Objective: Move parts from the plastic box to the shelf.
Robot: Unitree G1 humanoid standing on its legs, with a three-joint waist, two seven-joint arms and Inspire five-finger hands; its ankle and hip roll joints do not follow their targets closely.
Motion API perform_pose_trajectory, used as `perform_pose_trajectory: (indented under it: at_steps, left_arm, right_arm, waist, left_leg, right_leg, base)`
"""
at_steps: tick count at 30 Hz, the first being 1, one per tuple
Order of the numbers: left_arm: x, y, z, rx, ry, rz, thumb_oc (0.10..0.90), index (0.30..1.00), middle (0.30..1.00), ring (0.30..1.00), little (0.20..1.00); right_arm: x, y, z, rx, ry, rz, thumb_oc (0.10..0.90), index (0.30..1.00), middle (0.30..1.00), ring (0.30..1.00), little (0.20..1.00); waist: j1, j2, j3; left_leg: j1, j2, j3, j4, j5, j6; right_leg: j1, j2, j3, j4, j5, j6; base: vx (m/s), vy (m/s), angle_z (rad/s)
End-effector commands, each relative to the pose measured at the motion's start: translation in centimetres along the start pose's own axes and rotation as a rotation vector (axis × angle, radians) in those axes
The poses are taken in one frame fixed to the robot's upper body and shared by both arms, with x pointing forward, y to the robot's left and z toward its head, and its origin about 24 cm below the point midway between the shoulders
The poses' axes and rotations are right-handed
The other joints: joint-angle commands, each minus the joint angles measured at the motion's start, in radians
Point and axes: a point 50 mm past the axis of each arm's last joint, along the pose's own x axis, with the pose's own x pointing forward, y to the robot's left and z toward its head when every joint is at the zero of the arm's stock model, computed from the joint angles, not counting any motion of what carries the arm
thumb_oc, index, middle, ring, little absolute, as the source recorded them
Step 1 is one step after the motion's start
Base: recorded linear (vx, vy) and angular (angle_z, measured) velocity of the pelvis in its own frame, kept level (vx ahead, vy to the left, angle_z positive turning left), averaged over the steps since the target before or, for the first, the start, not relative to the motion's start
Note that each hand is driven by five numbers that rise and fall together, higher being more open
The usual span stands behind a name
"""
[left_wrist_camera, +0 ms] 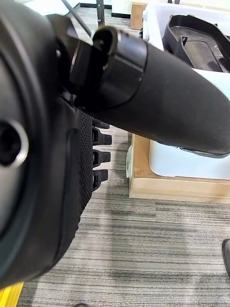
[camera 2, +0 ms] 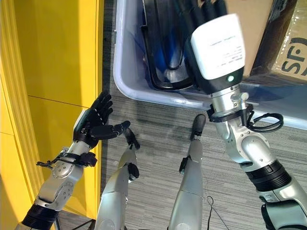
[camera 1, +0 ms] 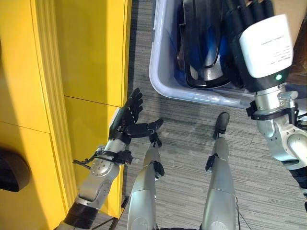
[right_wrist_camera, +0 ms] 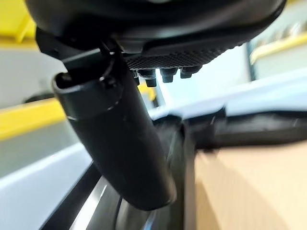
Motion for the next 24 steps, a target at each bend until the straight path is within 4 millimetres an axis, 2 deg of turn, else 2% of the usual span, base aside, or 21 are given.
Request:
perform_pose_trajectory:
  at_steps: [1,5,8,10,13,17,22,24]
  left_arm:
    - [-0.5,-1.1,1.6,-0.025,-0.12,-0.042,0.9,1.0,1.0,1.0,1.0]
    - [-0.9,-1.5,1.7,-0.052,-0.121,-0.072,0.9,1.0,1.0,1.0,1.0]
    - [-1.2,-1.3,1.8,-0.055,-0.119,-0.078,0.9,1.0,1.0,1.0,1.0]
    - [-1.4,-0.9,1.8,-0.038,-0.115,-0.07,0.9,1.0,1.0,1.0,1.0]
    - [-1.6,-0.4,1.9,-0.029,-0.112,-0.05,0.9,1.0,1.0,1.0,1.0]
    - [-1.7,-0.1,1.7,-0.027,-0.115,-0.032,0.9,1.0,1.0,1.0,1.0]
    - [-1.8,0.2,1.7,-0.037,-0.123,0.004,0.9,1.0,1.0,1.0,1.0]
    - [-1.8,0.3,1.5,-0.042,-0.122,0.01,0.9,1.0,1.0,1.0,1.0]
  right_arm:
    - [3.4,-4.8,0.2,-0.032,-0.065,-0.284,0.9,1.0,1.0,1.0,1.0]
    - [4.5,-6.1,0.8,-0.054,-0.073,-0.294,0.9,1.0,1.0,1.0,1.0]
    - [4.7,-5.8,1.2,-0.071,-0.116,-0.182,0.9,1.0,1.0,1.0,1.0]
    - [3.4,-4.5,1.0,-0.09,-0.125,-0.031,0.9,1.0,1.0,1.0,1.0]
    - [2.1,-3.8,-0.2,-0.139,-0.065,0.02,0.9,1.0,1.0,1.0,1.0]
    - [0.8,-3.7,-2.2,-0.185,0.048,-0.02,0.9,1.0,1.0,1.0,1.0]
    - [-1.3,-5.4,-5.5,-0.181,0.206,-0.215,0.9,1.0,1.0,1.0,1.0]
    - [-2.3,-5.3,-5.1,-0.19,0.168,-0.169,0.9,1.0,1.0,1.0,1.0]
  waist:
    - [-0.011,0.084,-0.005]
    - [-0.002,0.109,-0.005]
    - [-0.003,0.108,-0.005]
    - [-0.009,0.091,-0.005]
    - [-0.021,0.077,-0.005]
    - [-0.032,0.065,-0.005]
    - [-0.057,0.054,-0.005]
    - [-0.065,0.056,-0.005]
  left_leg:
    - [-0.019,-0.076,-0.027,0.068,-0.117,-0.03]
    - [0.016,-0.088,-0.025,0.062,-0.12,-0.029]
    - [0.027,-0.089,-0.025,0.063,-0.123,-0.03]
    - [0.022,-0.081,-0.025,0.065,-0.124,-0.03]
    - [0.013,-0.074,-0.022,0.069,-0.123,-0.03]
    - [0.014,-0.069,-0.017,0.063,-0.12,-0.028]
    - [0.011,-0.071,-0.015,0.065,-0.123,-0.028]
    - [0.01,-0.07,-0.009,0.066,-0.124,-0.028]
  right_leg:
    - [-0.006,0.135,-0.037,0.12,-0.23,-0.017]
    - [0.015,0.128,-0.034,0.123,-0.237,-0.022]
    - [0.023,0.123,-0.033,0.123,-0.236,-0.02]
    - [0.023,0.121,-0.036,0.12,-0.231,-0.013]
    - [0.017,0.123,-0.035,0.121,-0.228,-0.012]
    - [0.02,0.127,-0.032,0.114,-0.225,-0.012]
    - [0.018,0.134,-0.019,0.111,-0.225,-0.012]
    - [0.013,0.134,-0.009,0.109,-0.223,-0.013]
  base:
    - [0.01,0.052,-0.09]
    - [0.01,0.062,-0.06]
    - [0.0,0.013,0.0]
    - [-0.01,-0.05,0.05]
    - [0.0,-0.027,0.05]
    - [0.0,0.0,0.0]
    - [0.0,0.028,-0.01]
    - [0.0,0.04,-0.05]
